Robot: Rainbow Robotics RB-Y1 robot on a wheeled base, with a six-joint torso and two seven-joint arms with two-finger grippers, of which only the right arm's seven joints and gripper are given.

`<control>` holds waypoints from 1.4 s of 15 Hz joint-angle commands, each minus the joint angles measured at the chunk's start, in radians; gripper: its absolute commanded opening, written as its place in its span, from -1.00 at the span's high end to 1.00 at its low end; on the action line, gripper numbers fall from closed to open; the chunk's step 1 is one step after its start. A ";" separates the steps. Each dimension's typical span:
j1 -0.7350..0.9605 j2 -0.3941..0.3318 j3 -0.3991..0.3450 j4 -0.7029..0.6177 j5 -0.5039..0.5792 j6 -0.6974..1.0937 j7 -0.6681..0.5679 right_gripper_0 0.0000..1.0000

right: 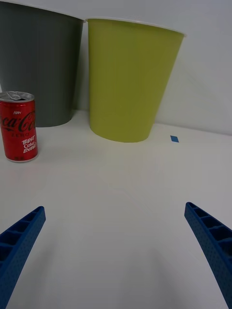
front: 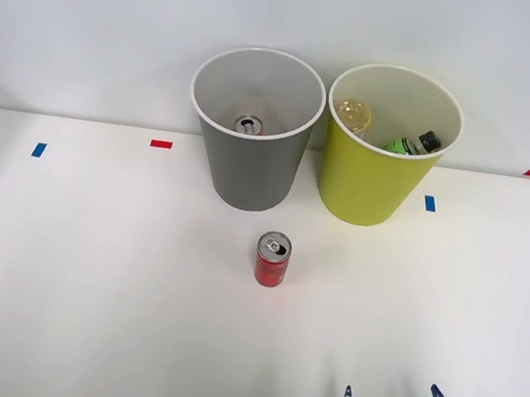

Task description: Put cans in the gray bin, plastic bottles in the light green bin

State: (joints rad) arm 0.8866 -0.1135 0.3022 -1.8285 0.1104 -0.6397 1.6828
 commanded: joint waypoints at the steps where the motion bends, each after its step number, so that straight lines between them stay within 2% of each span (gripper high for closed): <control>1: -0.009 0.000 -0.006 0.034 0.000 0.012 0.002 -1.00; 3: -0.012 -0.005 -0.003 0.044 0.002 -0.009 0.002 -1.00; 7: -0.078 -0.086 0.044 0.038 -0.028 0.017 -0.023 -1.00; 9: -0.155 -0.156 0.095 0.038 -0.097 0.066 -0.092 -1.00; 13: -0.314 -0.255 0.192 0.040 -0.210 0.133 -0.094 -1.00; 17: -0.414 -0.273 0.224 0.057 -0.247 0.158 -0.097 -1.00; 21: -0.492 -0.224 0.218 0.156 -0.261 0.127 -0.084 -1.00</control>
State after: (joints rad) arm 0.4099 -0.3511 0.5219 -1.6827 -0.1493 -0.5062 1.5946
